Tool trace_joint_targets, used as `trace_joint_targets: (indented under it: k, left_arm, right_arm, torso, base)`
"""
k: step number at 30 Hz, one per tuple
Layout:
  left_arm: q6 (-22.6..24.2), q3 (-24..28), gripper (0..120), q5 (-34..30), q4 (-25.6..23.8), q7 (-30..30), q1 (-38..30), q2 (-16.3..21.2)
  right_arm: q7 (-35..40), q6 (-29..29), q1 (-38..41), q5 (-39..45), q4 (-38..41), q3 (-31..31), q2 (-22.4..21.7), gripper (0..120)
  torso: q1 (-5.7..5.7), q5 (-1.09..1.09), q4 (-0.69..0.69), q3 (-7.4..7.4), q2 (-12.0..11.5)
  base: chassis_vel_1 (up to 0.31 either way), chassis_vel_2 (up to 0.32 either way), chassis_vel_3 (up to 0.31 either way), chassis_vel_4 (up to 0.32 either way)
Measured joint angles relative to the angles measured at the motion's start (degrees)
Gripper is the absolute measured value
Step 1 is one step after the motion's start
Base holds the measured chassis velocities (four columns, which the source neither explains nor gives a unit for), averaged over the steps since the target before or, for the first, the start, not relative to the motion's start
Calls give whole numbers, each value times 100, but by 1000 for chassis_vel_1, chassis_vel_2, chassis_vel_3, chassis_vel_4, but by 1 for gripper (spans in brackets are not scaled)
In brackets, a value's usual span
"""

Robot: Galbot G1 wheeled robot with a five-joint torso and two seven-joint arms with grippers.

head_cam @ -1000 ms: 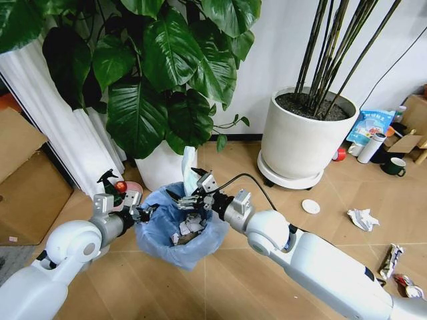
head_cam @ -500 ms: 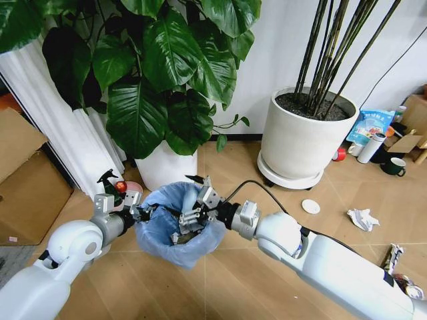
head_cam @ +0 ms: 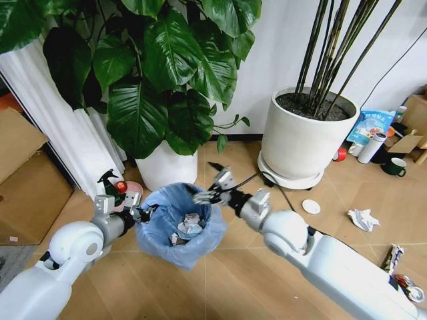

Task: Pick up the trash bin and place the garbage on the floor into it.

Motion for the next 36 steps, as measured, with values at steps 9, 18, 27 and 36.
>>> trace_joint_targets:
  k: [9, 18, 27, 36]
  left_arm:
    - [-65, -100, 1, 446, 9, 208, 176, -154]
    - [-73, -165, 1, 529, -127, 195, 310, -344]
    - [-72, -164, 1, 559, -180, 186, 347, -353]
    - [-69, -34, 1, 535, -159, 232, 235, -319]
  right_arm:
    - [-196, -65, -1264, 255, -575, 1592, -329, 100]
    - [-95, -236, -1987, 580, -1682, 2200, -250, 100]
    - [-111, -212, -2242, 182, -2805, 2333, 27, 100]
    - [-326, 145, -1889, -52, -4053, 2096, 324, 100]
  torso:
    - [0, -2, 1, 0, 0]
    - [0, 0, 1, -1, 0]
    - [0, 1, 0, 0, 0]
    - [0, -1, 2, 0, 0]
  base:
    - [0, 0, 0, 0]
    - [0, 0, 0, 0]
    - [0, 0, 0, 0]
    - [0, 0, 0, 0]
